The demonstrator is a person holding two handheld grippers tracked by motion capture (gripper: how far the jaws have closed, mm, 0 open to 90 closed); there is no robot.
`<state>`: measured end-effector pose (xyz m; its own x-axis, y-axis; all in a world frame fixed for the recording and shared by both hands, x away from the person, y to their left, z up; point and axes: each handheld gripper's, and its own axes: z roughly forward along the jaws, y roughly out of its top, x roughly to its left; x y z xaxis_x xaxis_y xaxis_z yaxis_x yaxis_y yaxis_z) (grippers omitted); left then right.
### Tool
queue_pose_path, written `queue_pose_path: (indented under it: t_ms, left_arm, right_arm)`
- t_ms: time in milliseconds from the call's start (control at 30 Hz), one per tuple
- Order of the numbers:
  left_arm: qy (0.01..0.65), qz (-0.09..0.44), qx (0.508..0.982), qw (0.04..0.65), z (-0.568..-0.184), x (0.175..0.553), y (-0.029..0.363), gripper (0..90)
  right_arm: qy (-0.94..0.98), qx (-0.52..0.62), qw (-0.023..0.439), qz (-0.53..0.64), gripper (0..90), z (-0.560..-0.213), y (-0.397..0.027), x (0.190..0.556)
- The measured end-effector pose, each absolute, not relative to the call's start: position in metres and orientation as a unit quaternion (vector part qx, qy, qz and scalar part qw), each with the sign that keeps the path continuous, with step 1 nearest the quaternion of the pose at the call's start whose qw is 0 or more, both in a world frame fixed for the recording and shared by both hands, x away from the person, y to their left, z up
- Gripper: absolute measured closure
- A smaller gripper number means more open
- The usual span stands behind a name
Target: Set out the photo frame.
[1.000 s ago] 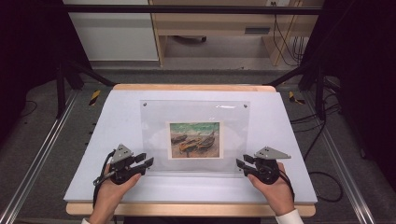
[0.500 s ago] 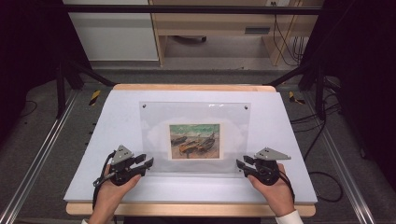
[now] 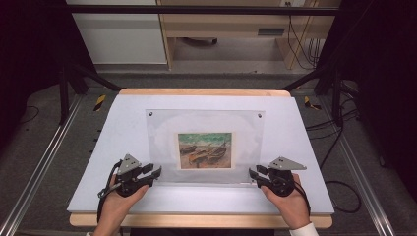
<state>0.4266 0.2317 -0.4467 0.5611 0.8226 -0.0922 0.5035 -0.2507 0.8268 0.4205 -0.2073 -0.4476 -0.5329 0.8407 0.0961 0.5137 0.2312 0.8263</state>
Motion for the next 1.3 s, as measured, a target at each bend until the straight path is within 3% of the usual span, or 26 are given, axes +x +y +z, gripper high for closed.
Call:
queue_pose_path:
  t_ms: [1300]
  left_arm:
    - [0.427, 0.173, 0.786, 0.413, -0.45, 0.418, 0.23, 60.7]
  right_arm:
    - [0.768, 0.443, 0.186, 0.424, 63.2, -0.451, -0.206, 0.409]
